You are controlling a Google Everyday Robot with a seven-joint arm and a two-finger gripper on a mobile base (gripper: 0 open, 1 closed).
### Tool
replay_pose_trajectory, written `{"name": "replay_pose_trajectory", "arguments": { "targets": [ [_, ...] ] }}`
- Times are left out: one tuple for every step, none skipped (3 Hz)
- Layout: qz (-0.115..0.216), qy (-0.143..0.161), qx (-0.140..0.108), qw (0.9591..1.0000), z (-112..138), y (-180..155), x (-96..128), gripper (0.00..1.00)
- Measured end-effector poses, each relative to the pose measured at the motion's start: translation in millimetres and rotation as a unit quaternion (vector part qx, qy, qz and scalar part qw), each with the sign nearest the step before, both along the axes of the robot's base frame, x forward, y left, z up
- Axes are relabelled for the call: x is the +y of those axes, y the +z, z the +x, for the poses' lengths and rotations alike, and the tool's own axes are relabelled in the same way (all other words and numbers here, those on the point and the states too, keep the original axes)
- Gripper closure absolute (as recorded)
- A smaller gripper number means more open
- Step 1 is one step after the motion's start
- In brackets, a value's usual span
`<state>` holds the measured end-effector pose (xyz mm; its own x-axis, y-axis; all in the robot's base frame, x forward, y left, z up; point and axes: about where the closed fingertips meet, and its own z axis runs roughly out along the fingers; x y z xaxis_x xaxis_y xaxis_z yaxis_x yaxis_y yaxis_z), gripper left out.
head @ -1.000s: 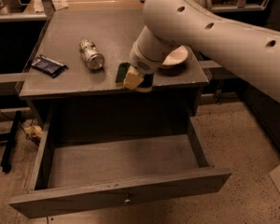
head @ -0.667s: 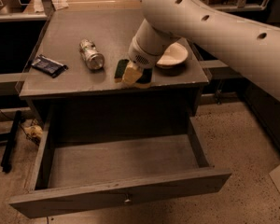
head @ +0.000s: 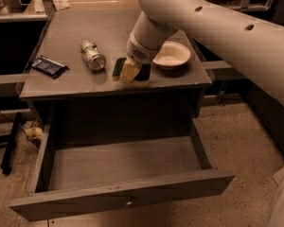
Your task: Pick sponge from top drawer and place on counter
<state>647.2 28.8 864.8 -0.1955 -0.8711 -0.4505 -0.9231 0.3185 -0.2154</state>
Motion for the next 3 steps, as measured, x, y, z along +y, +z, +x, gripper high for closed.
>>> {"name": "replay_pose_trajectory", "arguments": {
  "targets": [
    [0.011,0.005,0.014,0.9998,6.8,-6.5,5.5,1.00],
    [0.018,0.007,0.039,0.9991,24.0,-19.7,21.7,1.00],
    [0.013,0.009,0.043,0.9990,28.0,-22.0,25.8,1.00]
  ]
}}
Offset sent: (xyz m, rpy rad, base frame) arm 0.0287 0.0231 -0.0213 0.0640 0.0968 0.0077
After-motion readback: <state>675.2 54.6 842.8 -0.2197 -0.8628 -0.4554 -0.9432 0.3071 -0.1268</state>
